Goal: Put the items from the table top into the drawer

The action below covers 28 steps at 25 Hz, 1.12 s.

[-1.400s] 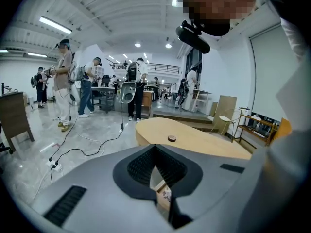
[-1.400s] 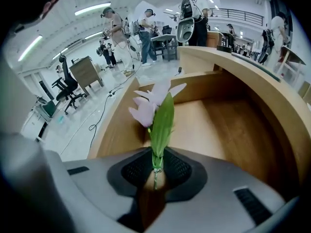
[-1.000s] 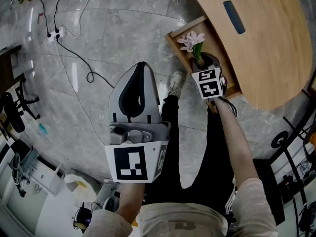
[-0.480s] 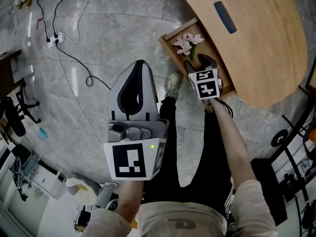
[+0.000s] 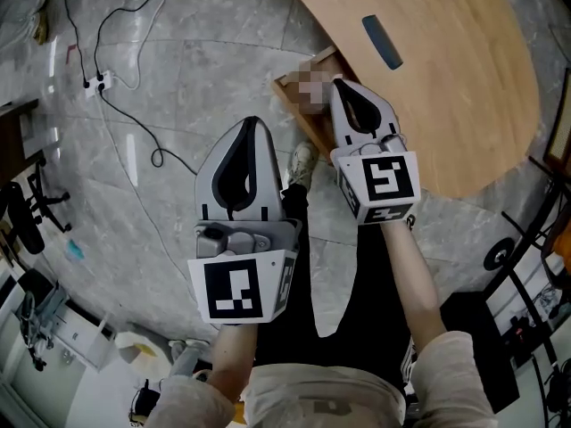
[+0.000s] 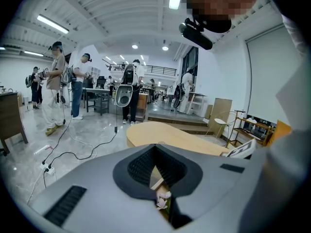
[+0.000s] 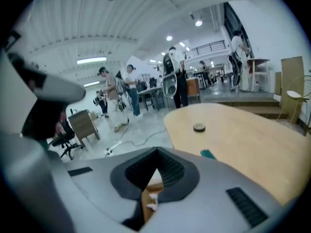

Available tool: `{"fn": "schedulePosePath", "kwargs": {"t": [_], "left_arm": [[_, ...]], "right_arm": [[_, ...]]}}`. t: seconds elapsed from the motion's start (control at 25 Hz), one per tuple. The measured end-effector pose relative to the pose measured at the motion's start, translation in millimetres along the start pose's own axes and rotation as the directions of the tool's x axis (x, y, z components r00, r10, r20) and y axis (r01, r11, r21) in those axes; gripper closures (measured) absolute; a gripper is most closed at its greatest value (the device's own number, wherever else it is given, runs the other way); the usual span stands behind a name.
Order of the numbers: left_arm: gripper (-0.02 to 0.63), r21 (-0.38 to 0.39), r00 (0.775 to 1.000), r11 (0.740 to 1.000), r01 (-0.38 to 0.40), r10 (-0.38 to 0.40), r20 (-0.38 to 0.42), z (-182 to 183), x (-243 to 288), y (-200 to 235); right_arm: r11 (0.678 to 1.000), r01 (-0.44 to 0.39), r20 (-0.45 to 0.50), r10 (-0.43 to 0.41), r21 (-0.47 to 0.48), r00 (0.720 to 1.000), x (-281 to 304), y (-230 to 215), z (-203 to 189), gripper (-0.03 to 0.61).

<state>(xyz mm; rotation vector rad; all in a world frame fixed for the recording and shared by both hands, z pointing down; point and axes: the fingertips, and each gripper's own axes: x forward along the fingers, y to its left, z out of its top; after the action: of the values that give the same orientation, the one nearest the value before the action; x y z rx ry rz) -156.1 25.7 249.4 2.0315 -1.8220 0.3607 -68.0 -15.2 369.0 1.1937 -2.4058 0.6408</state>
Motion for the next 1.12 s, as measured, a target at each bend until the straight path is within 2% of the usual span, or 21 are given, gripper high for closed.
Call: {"fn": "schedulePosePath", "kwargs": {"t": [0.12, 0.2, 0.32, 0.52, 0.68, 0.8, 0.96, 1.0, 1.04, 1.12], "left_arm": [[0.607, 0.001, 1.000, 1.000, -0.001, 0.001, 0.012, 7.6, 1.0, -8.8], [0.607, 0.002, 1.000, 1.000, 0.003, -0.003, 0.021, 12.8, 4.2, -15.1], [0.607, 0.000, 0.999, 1.000, 0.012, -0.012, 0.031, 18.2, 9.7, -24.2], [0.607, -0.002, 0.999, 1.000, 0.020, -0.020, 0.039, 22.7, 16.3, -34.7], [0.607, 0.000, 0.999, 1.000, 0.022, -0.022, 0.030, 20.2, 20.2, -38.0], [0.607, 0.002, 1.000, 1.000, 0.018, -0.018, 0.025, 18.5, 22.0, -35.0], [0.607, 0.003, 1.000, 1.000, 0.009, -0.009, 0.017, 14.0, 24.7, -29.5], [0.607, 0.005, 1.000, 1.000, 0.009, -0.009, 0.015, 12.1, 25.4, -28.7], [0.607, 0.006, 1.000, 1.000, 0.008, -0.008, 0.012, 10.4, 26.1, -28.1], [0.607, 0.009, 1.000, 1.000, 0.007, -0.007, 0.007, 7.4, 27.2, -27.2]], "right_arm": [[1.000, 0.002, 0.149, -0.001, -0.007, 0.989, -44.2, 6.7, 59.8, 0.572], [1.000, 0.021, 0.211, -0.019, -0.006, 0.977, -69.2, 7.4, 84.5, 0.572], [0.999, 0.032, 0.256, -0.032, 0.006, 0.966, -92.8, 6.0, 104.0, 0.572], [0.999, 0.049, 0.277, -0.045, -0.006, 0.960, -102.4, -3.5, 114.8, 0.572], [0.999, 0.039, 0.255, -0.029, -0.036, 0.967, -93.3, -9.8, 112.3, 0.572], [0.999, 0.004, 0.196, 0.006, -0.050, 0.981, -76.9, -16.7, 103.9, 0.572], [0.998, -0.066, 0.097, 0.066, 0.002, 0.993, -45.2, -37.2, 83.8, 0.561], [0.997, -0.080, 0.072, 0.079, 0.011, 0.994, -37.1, -43.4, 78.5, 0.514], [0.997, -0.083, 0.041, 0.082, 0.011, 0.996, -28.5, -50.9, 72.3, 0.441], [0.997, -0.070, -0.040, 0.070, -0.006, 0.997, -9.6, -69.3, 55.9, 0.389]]}}
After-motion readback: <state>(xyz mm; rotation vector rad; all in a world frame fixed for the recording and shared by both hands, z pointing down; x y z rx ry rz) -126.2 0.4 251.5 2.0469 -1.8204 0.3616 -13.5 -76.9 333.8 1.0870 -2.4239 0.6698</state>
